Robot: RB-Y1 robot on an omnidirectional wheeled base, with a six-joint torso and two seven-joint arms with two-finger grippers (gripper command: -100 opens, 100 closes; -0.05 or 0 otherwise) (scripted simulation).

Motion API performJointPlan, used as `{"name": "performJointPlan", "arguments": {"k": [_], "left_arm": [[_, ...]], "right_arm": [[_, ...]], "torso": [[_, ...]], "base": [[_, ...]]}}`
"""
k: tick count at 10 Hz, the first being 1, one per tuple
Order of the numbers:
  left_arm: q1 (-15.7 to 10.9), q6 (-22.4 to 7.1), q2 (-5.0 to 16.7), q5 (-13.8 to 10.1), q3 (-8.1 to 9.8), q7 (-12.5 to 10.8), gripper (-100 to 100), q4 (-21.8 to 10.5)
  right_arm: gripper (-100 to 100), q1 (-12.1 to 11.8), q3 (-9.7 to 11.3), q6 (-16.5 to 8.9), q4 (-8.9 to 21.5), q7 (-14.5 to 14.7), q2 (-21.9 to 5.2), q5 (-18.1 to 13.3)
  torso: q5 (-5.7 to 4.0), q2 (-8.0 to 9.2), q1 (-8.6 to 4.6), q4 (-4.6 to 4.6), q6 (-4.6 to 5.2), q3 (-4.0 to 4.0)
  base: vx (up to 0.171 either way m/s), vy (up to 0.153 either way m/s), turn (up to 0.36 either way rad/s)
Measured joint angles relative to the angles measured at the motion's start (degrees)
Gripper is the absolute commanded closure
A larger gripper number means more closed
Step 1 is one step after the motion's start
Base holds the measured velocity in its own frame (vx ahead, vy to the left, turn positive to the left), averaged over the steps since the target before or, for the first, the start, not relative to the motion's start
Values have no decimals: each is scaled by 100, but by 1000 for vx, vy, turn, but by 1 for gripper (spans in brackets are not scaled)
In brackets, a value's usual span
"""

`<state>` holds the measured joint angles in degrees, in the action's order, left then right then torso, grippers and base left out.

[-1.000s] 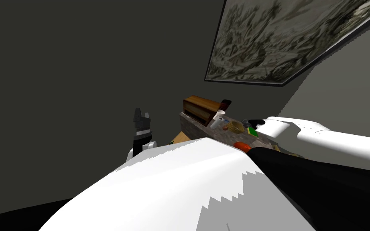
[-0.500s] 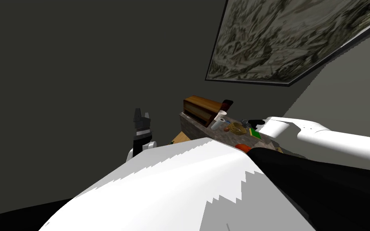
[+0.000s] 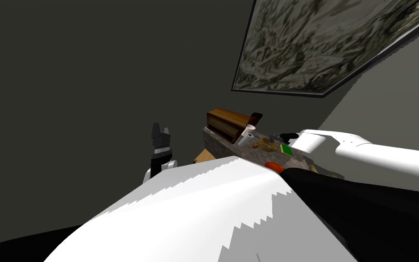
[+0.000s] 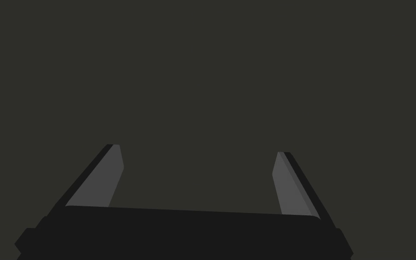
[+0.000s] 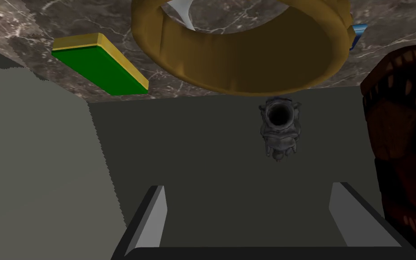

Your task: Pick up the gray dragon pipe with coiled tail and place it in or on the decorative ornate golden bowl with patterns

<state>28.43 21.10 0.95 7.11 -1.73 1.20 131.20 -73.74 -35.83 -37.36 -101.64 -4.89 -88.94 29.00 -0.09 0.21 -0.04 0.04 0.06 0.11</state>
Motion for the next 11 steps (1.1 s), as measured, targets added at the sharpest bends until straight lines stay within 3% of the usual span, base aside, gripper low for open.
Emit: {"name": "performJointPlan", "arguments": {"k": [3,6,8,9,10,11], "left_arm": [[0,0,0,0,0,0,0,0],[0,0,0,0,0,0,0,0],[0,0,0,0,0,0,0,0],[0,0,0,0,0,0,0,0],[0,0,0,0,-1,0,0,0],[0,0,0,0,-1,0,0,0]], "right_arm": [[-100,-231,-559,-331,-125,72,-423,413],[-100,-395,-928,-637,-198,-57,-978,722],[-100,-492,-1154,-794,-306,-46,-1095,840],[-100,-554,-1309,-901,-310,-57,-1302,985],[0,-559,-1328,-926,-309,-60,-1325,1004],[0,-558,-1326,-923,-309,-60,-1322,1001]], "torso": [[-2,9,-6,2,1,5],[-3,8,-6,2,-1,5],[-1,-2,3,0,0,-1],[-1,-2,3,-1,-2,-1],[-1,-5,7,-1,0,-2],[0,-10,10,-2,0,-5]], "base": [[-58,-48,-76],[-55,-43,-53],[-32,-27,-62],[-20,-13,-5],[0,0,0],[0,0,0]]}}
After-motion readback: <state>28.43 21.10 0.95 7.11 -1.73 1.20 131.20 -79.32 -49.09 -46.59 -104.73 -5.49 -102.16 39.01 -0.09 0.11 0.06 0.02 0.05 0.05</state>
